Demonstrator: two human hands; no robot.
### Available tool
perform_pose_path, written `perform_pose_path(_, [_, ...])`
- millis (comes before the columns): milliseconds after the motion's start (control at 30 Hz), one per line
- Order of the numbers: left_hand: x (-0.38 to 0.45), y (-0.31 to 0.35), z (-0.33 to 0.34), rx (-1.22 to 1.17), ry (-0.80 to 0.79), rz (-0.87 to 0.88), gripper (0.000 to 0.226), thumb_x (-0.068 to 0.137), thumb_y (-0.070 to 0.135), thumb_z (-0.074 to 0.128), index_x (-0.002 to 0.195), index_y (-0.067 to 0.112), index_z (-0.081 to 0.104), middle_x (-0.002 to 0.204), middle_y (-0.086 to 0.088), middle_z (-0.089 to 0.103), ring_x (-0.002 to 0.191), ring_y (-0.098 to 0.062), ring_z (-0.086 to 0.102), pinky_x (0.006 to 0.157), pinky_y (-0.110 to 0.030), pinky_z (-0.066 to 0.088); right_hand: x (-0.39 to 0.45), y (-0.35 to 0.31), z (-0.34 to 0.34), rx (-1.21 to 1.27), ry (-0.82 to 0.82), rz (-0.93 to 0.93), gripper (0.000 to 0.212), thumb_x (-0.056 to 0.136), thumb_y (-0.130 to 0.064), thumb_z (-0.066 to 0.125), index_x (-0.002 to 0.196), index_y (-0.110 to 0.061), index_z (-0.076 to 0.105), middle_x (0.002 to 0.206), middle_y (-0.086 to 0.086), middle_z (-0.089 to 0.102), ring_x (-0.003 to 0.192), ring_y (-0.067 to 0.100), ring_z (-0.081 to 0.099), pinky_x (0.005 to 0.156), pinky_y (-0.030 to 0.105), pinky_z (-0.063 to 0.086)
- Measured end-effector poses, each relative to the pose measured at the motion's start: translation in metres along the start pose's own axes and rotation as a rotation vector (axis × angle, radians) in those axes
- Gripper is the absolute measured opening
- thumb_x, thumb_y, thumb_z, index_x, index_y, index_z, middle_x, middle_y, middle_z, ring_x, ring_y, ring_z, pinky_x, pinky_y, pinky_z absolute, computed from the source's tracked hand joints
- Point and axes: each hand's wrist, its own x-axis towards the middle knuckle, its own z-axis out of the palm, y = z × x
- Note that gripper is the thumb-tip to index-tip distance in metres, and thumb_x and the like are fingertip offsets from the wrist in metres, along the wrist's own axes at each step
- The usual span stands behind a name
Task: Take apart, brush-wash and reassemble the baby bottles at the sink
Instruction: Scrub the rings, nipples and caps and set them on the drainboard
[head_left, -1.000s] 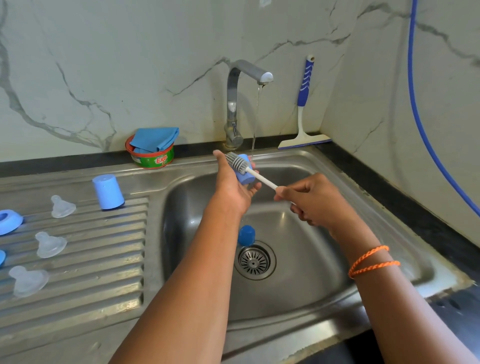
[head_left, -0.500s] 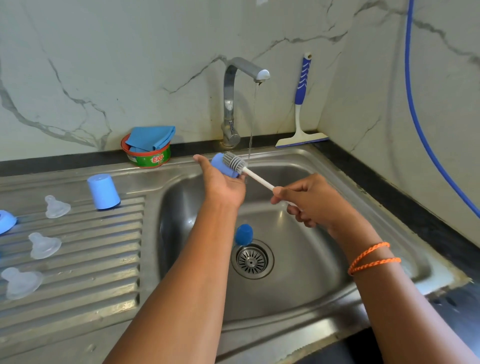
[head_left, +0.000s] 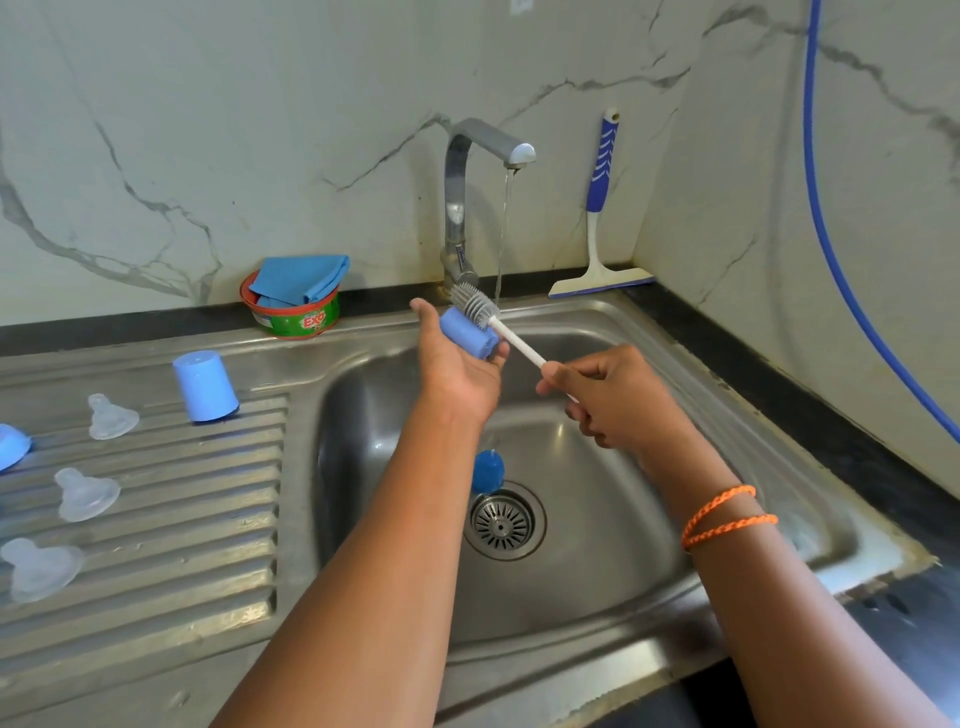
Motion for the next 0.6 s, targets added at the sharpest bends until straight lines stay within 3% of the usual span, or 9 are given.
perform_pose_path(133, [0.003, 0.015, -0.008, -0.042, 0.014, 0.041, 0.064, 0.098, 0.068, 0.051, 0.131, 0.013, 0.056, 0.113, -0.013, 0.07, 0.093, -0.026, 0.07, 0.076, -0.035, 0.055, -0.005, 0.001, -0.017, 0.025, -0.163, 0.052, 0.031, 0.104, -0.033, 0.066, 0.091, -0.011, 0.083, 0.06, 0.008, 0.049, 0.045, 0.014, 0.036, 0.043, 0.022, 0.029])
perform_pose_path(333, [0.002, 0.0, -0.002, 0.244, 0.024, -0.018, 0.068, 0.094, 0.074, 0.049, 0.136, 0.023, 0.062, 0.117, -0.002, 0.071, 0.091, -0.019, 0.067, 0.072, -0.032, 0.05, 0.002, 0.003, 0.006, 0.026, 0.02, -0.036, 0.028, 0.101, -0.039, 0.069, 0.086, -0.019, 0.083, 0.053, 0.001, 0.054, 0.045, 0.014, 0.044, 0.044, 0.025, 0.037])
perform_pose_path(400, [0.004, -0.003, -0.001, 0.232, 0.003, -0.043, 0.068, 0.091, 0.078, 0.05, 0.127, 0.021, 0.066, 0.094, 0.0, 0.073, 0.076, -0.016, 0.065, 0.067, -0.032, 0.05, 0.002, 0.003, 0.013, 0.011, 0.083, -0.086, 0.028, 0.101, -0.04, 0.07, 0.084, -0.021, 0.083, 0.055, 0.001, 0.057, 0.048, 0.014, 0.047, 0.049, 0.027, 0.041])
perform_pose_path(467, [0.005, -0.004, 0.001, 0.229, 0.002, -0.043, 0.063, 0.091, 0.079, 0.05, 0.107, 0.02, 0.067, 0.066, 0.002, 0.062, 0.058, -0.013, 0.052, 0.059, -0.029, 0.046, 0.002, 0.002, 0.017, 0.004, 0.121, -0.126, 0.029, 0.101, -0.041, 0.069, 0.083, -0.022, 0.083, 0.056, 0.001, 0.057, 0.049, 0.013, 0.047, 0.053, 0.03, 0.042])
perform_pose_path(600, [0.005, -0.003, 0.003, 0.142, 0.017, -0.028, 0.05, 0.096, 0.066, 0.056, 0.097, 0.017, 0.065, 0.058, 0.002, 0.058, 0.053, -0.012, 0.046, 0.058, -0.025, 0.043, 0.002, -0.001, 0.013, 0.015, 0.066, -0.076, 0.03, 0.102, -0.042, 0.067, 0.086, -0.022, 0.083, 0.056, 0.002, 0.056, 0.047, 0.014, 0.045, 0.047, 0.027, 0.04])
